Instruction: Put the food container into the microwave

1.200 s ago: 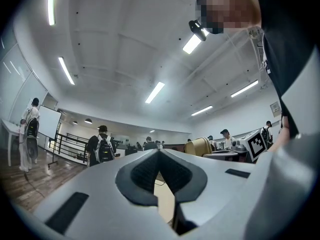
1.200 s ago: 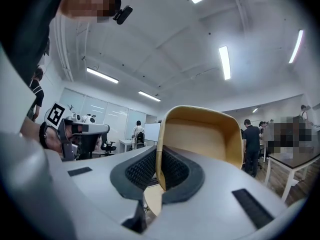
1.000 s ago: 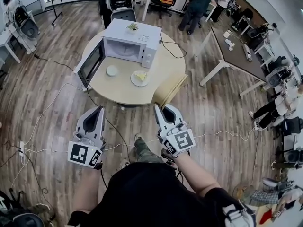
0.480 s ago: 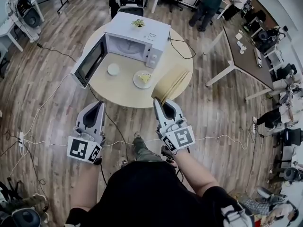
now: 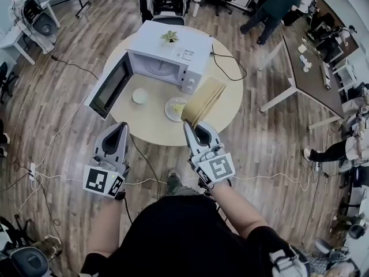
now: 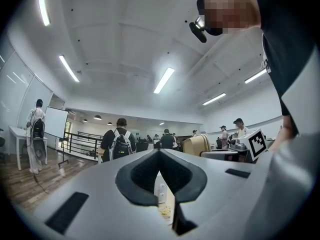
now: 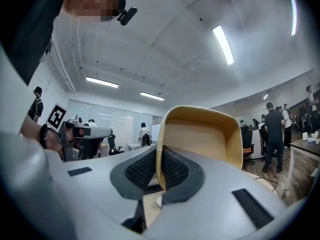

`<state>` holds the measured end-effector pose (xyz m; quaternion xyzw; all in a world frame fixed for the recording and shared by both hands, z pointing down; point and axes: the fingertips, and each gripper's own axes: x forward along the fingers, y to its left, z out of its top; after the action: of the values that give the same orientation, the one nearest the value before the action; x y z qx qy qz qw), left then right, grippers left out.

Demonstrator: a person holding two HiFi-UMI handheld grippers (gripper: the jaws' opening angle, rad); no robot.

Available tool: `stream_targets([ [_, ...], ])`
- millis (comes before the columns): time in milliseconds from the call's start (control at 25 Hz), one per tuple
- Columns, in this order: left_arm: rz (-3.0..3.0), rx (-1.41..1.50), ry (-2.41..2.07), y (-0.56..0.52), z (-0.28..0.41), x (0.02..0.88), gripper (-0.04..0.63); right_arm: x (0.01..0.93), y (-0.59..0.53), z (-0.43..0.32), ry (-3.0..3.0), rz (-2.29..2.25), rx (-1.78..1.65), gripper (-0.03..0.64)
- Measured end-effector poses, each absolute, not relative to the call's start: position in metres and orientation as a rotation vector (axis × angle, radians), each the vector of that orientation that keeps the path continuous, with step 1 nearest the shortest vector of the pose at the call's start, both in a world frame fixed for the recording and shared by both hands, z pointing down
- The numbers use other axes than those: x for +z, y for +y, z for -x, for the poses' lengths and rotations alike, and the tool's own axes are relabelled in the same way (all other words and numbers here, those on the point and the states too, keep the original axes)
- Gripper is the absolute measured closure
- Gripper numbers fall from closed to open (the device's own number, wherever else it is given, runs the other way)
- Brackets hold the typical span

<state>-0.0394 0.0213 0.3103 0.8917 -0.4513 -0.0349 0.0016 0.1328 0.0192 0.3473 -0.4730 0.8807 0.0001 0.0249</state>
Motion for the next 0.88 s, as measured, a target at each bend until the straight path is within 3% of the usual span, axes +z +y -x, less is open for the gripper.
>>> stream_targets([
  [880,-2.751,0.013,-1.515,-0.073,-0.009,0.322,0.577,0.37,-0.082,-0.161,2.768,1.252,-0.071,0.584],
])
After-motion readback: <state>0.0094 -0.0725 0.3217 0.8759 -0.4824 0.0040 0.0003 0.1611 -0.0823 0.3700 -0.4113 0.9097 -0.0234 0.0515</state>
